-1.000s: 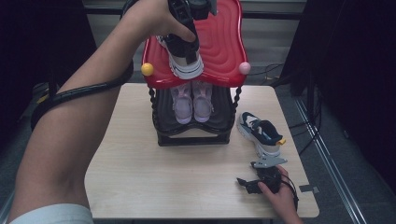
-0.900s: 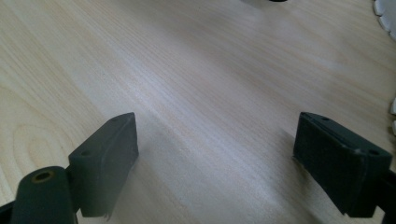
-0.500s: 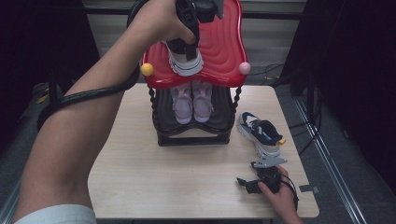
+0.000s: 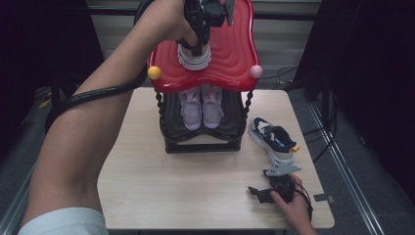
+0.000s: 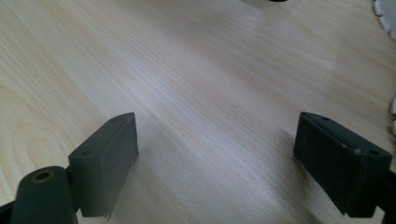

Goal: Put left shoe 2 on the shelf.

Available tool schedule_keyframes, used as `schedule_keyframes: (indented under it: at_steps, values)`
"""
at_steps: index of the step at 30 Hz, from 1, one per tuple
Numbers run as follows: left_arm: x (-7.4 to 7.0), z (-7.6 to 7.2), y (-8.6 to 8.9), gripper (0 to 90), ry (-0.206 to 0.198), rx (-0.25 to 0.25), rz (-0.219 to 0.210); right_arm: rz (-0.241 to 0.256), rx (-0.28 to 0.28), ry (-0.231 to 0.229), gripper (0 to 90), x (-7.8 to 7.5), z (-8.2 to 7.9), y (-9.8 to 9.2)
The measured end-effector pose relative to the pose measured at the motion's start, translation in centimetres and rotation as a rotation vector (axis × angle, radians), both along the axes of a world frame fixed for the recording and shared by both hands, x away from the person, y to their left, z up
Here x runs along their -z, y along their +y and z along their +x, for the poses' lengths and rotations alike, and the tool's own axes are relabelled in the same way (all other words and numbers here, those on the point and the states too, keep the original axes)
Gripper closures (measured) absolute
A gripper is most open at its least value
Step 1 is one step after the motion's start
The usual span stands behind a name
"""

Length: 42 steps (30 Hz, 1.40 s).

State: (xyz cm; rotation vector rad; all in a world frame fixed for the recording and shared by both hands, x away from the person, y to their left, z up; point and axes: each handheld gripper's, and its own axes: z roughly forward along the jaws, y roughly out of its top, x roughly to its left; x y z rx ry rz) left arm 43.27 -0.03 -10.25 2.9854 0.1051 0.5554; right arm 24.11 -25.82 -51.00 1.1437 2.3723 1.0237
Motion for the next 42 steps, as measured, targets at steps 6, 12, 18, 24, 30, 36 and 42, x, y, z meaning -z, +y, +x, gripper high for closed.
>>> schedule_keyframes:
  at_steps: [6,12,18,24,30,36,42]
  values:
    - [0.0,0.0,0.3,75.1,0.009,0.011,0.002,0.0,0.0,0.0,13.4,0.0,0.0,0.0]
    - [0.1,-0.2,0.6,73.9,0.027,0.004,-0.001,0.0,0.0,0.0,13.4,0.0,0.0,0.0]
    - [0.1,-0.3,0.8,71.6,0.018,0.001,-0.003,0.0,0.0,0.0,13.4,0.0,0.0,0.0]
    - [0.2,-0.1,1.0,61.0,0.041,-0.043,0.004,-0.001,0.0,0.0,13.4,0.0,0.0,0.0]
    - [0.4,0.1,1.4,55.5,0.066,-0.079,-0.021,-0.001,0.0,0.0,13.4,0.0,0.0,0.0]
    - [0.1,0.2,1.5,40.9,0.081,-0.111,-0.051,-0.001,0.0,0.0,13.5,0.0,0.0,0.0]
    - [-0.1,0.0,1.5,37.8,0.122,-0.134,-0.077,-0.001,0.0,0.0,13.4,0.0,0.0,0.0]
